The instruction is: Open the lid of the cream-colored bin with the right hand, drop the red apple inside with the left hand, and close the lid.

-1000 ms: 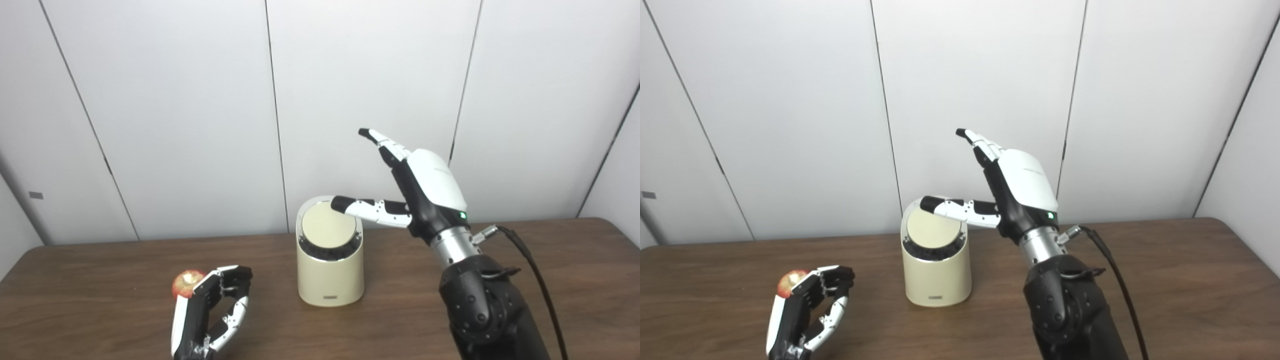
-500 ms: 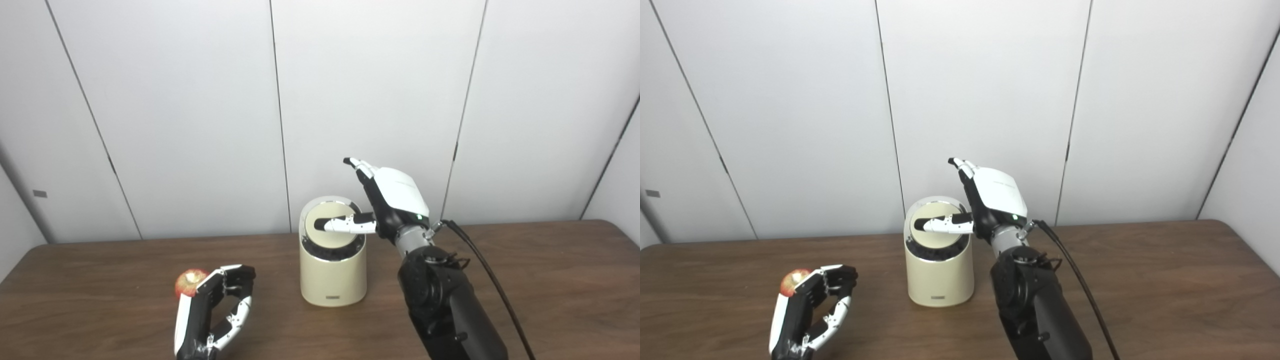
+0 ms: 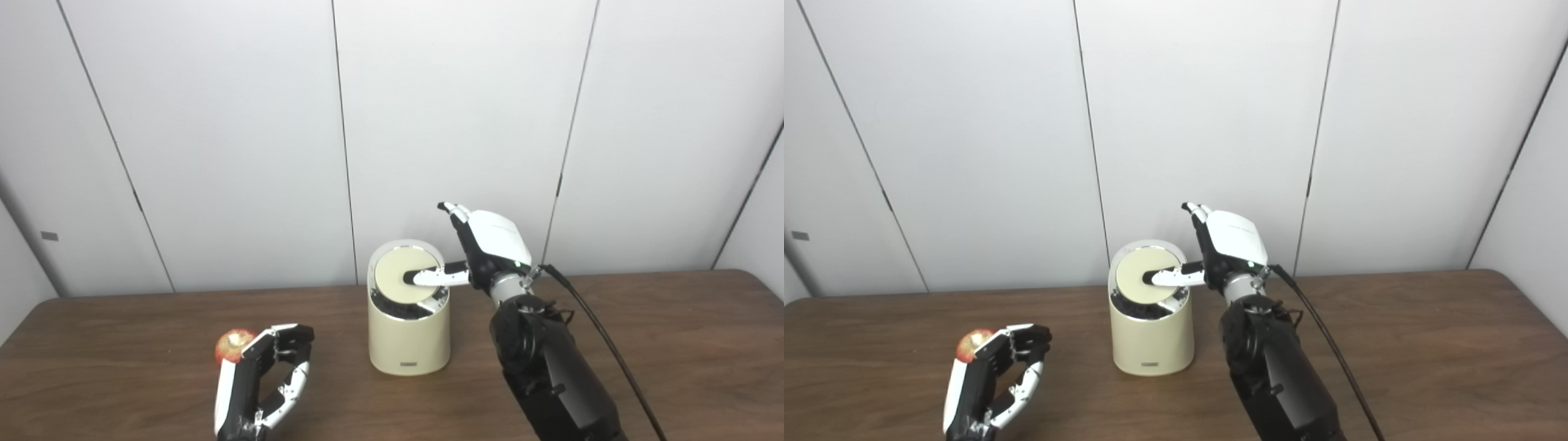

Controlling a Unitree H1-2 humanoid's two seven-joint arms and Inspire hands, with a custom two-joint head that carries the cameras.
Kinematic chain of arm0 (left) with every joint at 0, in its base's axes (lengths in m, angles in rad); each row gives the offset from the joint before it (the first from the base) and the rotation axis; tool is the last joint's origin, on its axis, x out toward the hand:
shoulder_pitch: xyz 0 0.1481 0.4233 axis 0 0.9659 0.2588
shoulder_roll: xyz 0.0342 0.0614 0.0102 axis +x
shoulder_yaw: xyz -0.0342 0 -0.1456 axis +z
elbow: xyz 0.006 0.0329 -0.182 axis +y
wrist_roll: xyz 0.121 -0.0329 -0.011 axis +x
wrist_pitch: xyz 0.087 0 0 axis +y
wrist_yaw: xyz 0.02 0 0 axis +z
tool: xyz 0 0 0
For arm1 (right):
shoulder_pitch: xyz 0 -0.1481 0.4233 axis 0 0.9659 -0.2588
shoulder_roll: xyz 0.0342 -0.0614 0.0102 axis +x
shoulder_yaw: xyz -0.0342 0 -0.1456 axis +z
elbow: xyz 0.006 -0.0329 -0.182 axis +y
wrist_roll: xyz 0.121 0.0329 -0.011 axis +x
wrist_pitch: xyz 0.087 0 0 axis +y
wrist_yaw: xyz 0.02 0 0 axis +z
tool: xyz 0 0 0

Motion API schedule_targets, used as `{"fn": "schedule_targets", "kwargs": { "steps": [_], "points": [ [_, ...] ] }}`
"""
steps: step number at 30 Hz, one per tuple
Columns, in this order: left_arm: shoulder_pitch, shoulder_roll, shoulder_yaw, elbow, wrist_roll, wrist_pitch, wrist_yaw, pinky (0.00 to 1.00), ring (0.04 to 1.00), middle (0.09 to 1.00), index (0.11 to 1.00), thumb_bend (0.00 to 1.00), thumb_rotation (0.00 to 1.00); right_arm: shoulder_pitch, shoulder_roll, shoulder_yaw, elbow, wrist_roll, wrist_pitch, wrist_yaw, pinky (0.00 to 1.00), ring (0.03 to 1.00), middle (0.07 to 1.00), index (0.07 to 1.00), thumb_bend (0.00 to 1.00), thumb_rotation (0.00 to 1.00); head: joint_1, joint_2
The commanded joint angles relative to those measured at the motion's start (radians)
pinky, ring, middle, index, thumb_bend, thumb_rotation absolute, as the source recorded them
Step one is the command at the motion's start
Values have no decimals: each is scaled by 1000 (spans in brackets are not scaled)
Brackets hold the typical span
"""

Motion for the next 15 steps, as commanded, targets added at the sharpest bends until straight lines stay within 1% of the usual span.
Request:
{"fn": "schedule_targets", "kwargs": {
  "steps": [1,8,10,12,15],
  "points": [
    [43,-8,-8,18,17,-14,9,527,604,631,624,234,176,-57,-15,-10,-15,8,-15,-45,856,898,907,898,778,531,-1,1],
    [44,-13,-10,10,30,-6,12,522,600,627,620,231,167,-41,-32,14,-6,19,-17,-79,869,891,881,886,886,409,0,4],
    [44,-14,-10,8,33,-3,12,521,602,628,621,229,177,-39,-41,28,-3,8,-16,-84,854,889,879,878,916,394,2,5],
    [44,-15,-10,8,34,0,12,523,603,630,623,229,168,-37,-48,39,-2,4,-11,-84,843,898,897,884,967,373,2,4],
    [43,-18,-10,11,35,-4,14,522,600,628,622,232,145,-35,-58,54,0,-1,-3,-77,846,910,910,891,996,380,3,4]
  ]
}}
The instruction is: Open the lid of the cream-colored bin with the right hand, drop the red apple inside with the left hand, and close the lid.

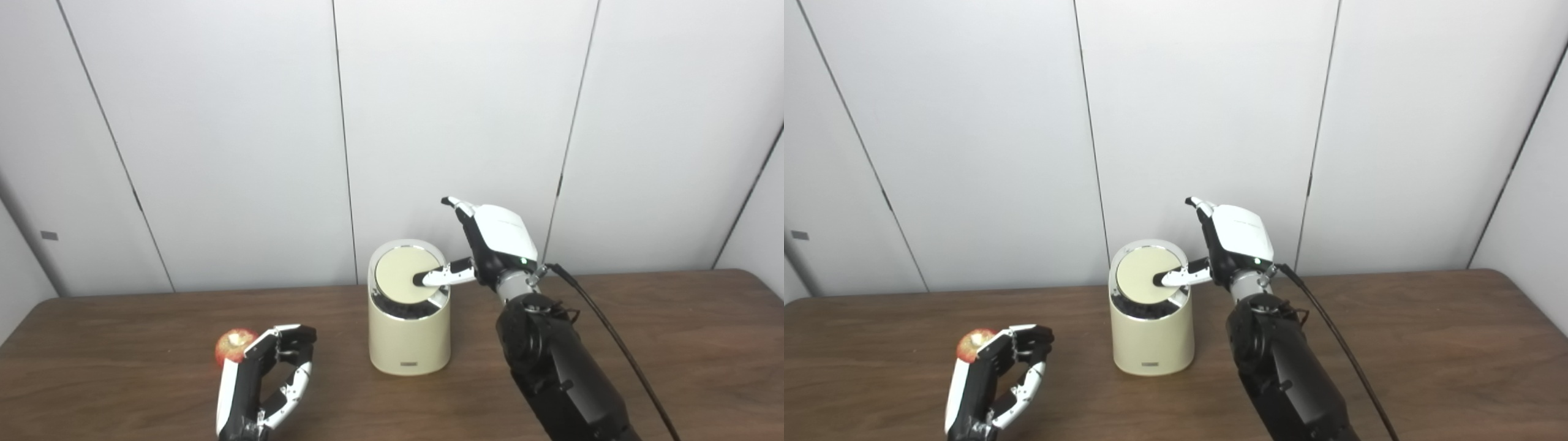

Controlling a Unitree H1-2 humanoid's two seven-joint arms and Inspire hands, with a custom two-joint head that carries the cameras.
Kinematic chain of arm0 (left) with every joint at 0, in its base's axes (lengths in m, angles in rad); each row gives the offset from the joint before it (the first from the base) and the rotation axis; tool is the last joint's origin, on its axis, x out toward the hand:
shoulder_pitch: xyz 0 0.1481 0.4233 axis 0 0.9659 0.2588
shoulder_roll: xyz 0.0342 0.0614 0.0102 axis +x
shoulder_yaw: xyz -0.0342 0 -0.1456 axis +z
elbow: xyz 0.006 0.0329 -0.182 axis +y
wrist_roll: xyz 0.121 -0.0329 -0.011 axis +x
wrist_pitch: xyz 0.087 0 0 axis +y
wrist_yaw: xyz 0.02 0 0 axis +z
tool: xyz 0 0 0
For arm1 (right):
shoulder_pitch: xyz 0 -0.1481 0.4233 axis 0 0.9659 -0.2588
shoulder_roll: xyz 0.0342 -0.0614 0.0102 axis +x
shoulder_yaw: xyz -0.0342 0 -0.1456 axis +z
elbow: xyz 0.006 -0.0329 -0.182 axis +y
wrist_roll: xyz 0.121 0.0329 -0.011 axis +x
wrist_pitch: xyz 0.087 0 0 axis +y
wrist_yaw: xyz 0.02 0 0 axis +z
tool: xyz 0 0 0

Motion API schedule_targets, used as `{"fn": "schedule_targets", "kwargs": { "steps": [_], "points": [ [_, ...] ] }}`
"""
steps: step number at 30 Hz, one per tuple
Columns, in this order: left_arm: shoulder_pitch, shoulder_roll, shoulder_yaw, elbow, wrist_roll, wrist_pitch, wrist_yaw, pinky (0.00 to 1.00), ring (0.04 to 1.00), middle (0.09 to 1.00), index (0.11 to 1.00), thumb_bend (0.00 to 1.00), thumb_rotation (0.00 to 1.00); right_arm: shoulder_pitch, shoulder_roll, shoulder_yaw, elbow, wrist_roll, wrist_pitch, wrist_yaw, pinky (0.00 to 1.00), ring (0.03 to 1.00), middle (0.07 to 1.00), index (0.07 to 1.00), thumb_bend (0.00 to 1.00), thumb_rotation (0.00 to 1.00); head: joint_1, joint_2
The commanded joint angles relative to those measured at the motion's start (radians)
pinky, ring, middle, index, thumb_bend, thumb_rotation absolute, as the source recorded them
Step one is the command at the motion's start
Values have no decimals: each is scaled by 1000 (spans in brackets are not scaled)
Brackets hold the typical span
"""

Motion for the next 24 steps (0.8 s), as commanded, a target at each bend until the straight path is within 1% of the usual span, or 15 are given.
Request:
{"fn": "schedule_targets", "kwargs": {
  "steps": [1,5,9,12,14,16,19,24],
  "points": [
    [42,-14,-9,21,22,-14,16,522,599,628,621,232,140,-25,-28,10,-3,-33,16,6,848,912,912,892,999,382,-1,1],
    [39,-15,-12,25,35,-17,24,518,598,626,621,232,164,-22,-37,17,-12,-29,20,15,858,922,915,897,995,416,1,1],
    [37,-16,-15,26,31,-21,26,514,597,625,621,230,181,-21,-39,17,-22,-24,20,14,856,922,918,899,997,427,3,2],
    [36,-18,-16,25,32,-20,26,515,597,624,622,227,187,-16,-46,34,-43,-43,17,19,868,912,912,895,999,458,4,4],
    [35,-19,-16,25,28,-18,25,519,600,628,623,231,193,-12,-54,63,-67,-87,24,47,905,926,924,917,994,492,3,4],
    [34,-19,-17,26,34,-18,28,522,602,630,625,231,199,-7,-62,91,-90,-136,28,79,920,936,935,931,997,510,3,4],
    [33,-21,-17,29,37,-21,31,525,605,632,625,230,216,3,-71,127,-117,-204,25,106,910,947,950,941,1000,504,4,5],
    [30,-25,-17,29,36,-17,34,530,607,632,622,238,210,22,-79,170,-137,-291,4,90,901,946,958,955,1000,465,5,6]
  ]
}}
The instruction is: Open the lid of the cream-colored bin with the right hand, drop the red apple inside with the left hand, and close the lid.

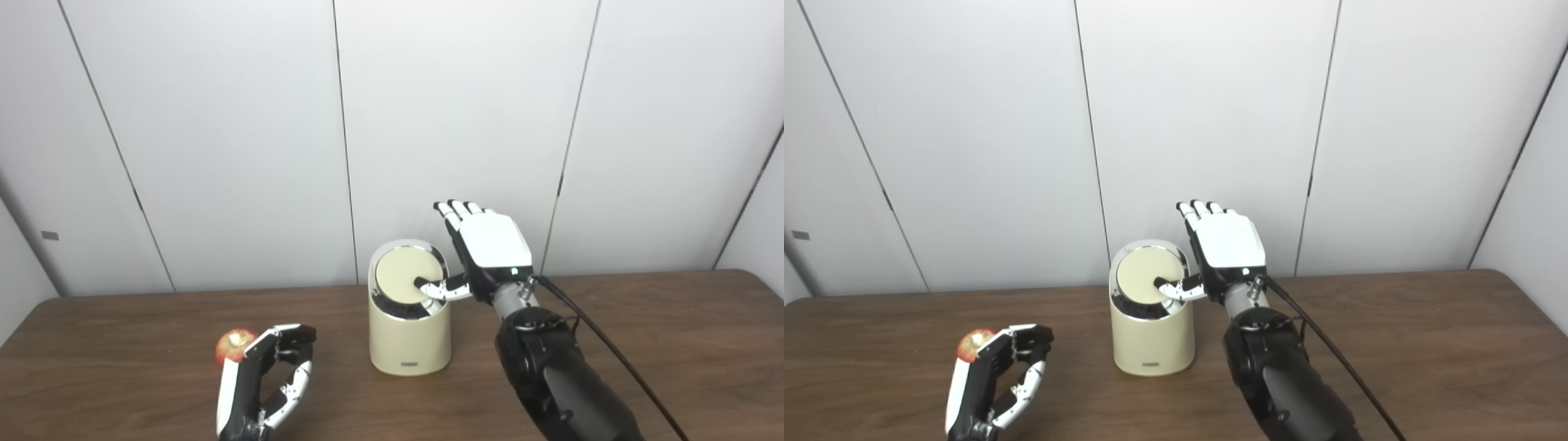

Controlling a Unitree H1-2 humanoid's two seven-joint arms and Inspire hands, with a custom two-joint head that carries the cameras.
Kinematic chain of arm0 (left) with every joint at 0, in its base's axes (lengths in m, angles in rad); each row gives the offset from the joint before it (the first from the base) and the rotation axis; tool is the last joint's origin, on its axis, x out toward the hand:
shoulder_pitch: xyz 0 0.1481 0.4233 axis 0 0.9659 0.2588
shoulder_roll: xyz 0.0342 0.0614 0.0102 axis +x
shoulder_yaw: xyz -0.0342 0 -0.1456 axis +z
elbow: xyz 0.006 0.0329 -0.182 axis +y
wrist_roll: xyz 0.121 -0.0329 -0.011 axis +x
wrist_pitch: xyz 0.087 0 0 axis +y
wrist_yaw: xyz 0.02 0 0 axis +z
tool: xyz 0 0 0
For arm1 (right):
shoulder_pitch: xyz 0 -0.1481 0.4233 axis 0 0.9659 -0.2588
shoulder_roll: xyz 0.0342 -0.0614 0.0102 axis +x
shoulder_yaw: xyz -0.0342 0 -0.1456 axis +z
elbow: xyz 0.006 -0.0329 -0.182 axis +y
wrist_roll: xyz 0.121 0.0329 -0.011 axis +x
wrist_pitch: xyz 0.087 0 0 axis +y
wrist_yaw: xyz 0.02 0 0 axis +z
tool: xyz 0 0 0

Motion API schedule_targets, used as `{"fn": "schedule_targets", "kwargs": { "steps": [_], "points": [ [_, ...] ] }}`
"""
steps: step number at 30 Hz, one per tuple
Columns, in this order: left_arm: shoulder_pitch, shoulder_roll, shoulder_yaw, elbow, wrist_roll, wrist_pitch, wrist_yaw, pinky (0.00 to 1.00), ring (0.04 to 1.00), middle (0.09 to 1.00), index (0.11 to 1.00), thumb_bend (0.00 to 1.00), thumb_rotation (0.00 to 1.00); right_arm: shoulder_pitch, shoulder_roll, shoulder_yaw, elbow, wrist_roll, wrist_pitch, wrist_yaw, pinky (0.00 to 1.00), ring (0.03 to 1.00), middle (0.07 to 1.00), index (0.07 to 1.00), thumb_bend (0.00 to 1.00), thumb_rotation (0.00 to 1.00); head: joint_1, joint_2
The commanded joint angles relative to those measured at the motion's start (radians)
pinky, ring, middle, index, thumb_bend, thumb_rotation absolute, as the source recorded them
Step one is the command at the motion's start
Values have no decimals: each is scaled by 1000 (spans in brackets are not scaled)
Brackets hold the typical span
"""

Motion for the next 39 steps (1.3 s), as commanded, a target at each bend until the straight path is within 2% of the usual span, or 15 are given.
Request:
{"fn": "schedule_targets", "kwargs": {
  "steps": [1,6,15,18,23,26,28,34,39],
  "points": [
    [31,-22,-13,27,11,-16,12,531,609,633,625,239,213,-12,-21,21,-19,-65,-26,-8,906,954,962,955,1000,442,-1,1],
    [29,-23,-14,27,21,-16,17,529,608,634,625,236,221,14,-23,35,-32,-115,-68,-41,914,968,974,960,1000,382,0,1],
    [31,-25,-15,15,18,-3,14,528,608,634,627,235,245,28,-22,21,-38,-166,-82,-24,879,945,960,947,969,404,-2,3],
    [31,-24,-15,18,19,-8,15,526,604,631,625,240,236,30,-18,11,-52,-167,-75,22,892,951,965,952,965,408,-2,3],
    [31,-24,-14,17,14,-10,15,528,604,631,626,244,226,23,8,-36,-86,-132,-38,162,925,953,965,967,985,436,-6,11],
    [32,-25,-15,15,16,-12,16,524,601,628,625,242,224,11,25,-81,-92,-95,-12,238,914,941,962,958,976,467,-7,13],
    [35,-26,-16,9,14,-3,12,525,603,631,626,241,227,2,32,-107,-88,-75,-4,259,900,931,955,957,946,489,-7,14],
    [32,-28,-18,12,13,-5,13,533,609,634,627,239,176,-24,43,-152,-55,-43,-2,223,852,899,905,918,917,654,-5,10],
    [28,-29,-19,18,23,-1,18,533,609,635,626,239,215,-33,47,-161,-48,-28,0,205,848,902,899,898,889,740,-2,5]
  ]
}}
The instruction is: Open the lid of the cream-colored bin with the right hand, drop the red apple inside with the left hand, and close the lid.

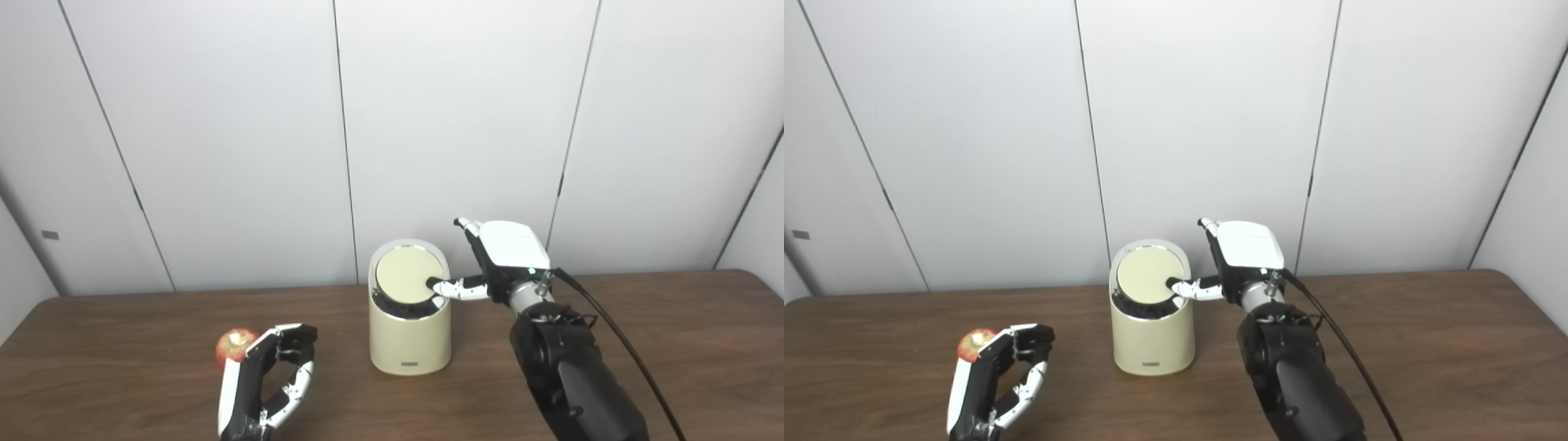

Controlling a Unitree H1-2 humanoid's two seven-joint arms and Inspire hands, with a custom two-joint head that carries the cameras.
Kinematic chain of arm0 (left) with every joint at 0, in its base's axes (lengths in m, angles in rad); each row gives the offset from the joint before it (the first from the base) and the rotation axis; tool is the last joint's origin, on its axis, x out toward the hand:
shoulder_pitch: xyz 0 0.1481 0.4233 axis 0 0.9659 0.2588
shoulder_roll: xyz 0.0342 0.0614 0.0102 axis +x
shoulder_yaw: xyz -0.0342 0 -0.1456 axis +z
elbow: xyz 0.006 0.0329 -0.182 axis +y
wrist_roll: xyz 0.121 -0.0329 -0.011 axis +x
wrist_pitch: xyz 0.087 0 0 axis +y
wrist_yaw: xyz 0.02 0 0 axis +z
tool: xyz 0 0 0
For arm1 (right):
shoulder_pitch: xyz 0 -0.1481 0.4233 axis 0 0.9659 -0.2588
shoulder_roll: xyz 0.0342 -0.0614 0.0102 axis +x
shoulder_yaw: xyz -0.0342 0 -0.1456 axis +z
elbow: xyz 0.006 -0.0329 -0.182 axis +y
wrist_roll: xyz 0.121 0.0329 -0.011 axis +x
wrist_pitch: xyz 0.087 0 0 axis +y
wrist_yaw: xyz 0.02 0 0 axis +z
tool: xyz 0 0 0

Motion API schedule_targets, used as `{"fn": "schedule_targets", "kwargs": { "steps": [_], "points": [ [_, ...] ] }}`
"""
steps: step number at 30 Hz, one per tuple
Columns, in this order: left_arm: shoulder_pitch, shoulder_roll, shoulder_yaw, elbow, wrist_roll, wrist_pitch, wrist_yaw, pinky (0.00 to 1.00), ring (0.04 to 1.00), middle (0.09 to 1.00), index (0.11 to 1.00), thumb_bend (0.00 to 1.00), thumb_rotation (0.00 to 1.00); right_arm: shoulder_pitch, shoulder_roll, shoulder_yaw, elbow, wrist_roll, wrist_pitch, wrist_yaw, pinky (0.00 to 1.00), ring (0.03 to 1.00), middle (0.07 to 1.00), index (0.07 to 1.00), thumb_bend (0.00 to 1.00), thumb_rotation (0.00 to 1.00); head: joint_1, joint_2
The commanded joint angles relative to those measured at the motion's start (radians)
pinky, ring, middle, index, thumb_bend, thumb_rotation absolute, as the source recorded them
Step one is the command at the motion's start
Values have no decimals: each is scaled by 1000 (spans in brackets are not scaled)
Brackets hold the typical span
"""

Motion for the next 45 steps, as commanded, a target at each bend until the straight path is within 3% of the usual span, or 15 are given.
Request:
{"fn": "schedule_targets", "kwargs": {
  "steps": [1,7,12,23,28,34,45],
  "points": [
    [28,-24,-15,26,17,-14,14,533,608,634,625,238,216,-50,5,-4,-18,8,-4,-24,853,904,900,897,886,746,0,1],
    [26,-25,-15,29,17,-15,18,530,607,633,624,243,243,-46,0,8,-15,3,-5,-34,859,907,904,899,880,816,1,0],
    [28,-25,-17,25,18,-15,17,528,605,632,625,249,275,-42,3,8,-17,8,-2,-45,857,911,909,902,909,793,1,1],
    [23,-25,-18,36,21,-19,22,520,600,629,625,241,248,-39,9,-2,-17,17,3,-48,852,919,916,906,952,786,1,-3],
    [24,-25,-18,36,19,-20,21,527,604,630,625,241,264,-42,3,5,-6,20,-2,-57,855,914,911,904,922,840,0,-4],
    [24,-26,-18,34,16,-17,19,531,607,632,627,241,247,-60,1,9,17,21,-4,-63,877,912,910,905,931,991,0,-5],
    [26,-36,-20,32,21,-11,22,529,602,628,624,244,238,-98,9,25,66,27,3,-52,877,913,925,922,926,1000,5,-7]
  ]
}}
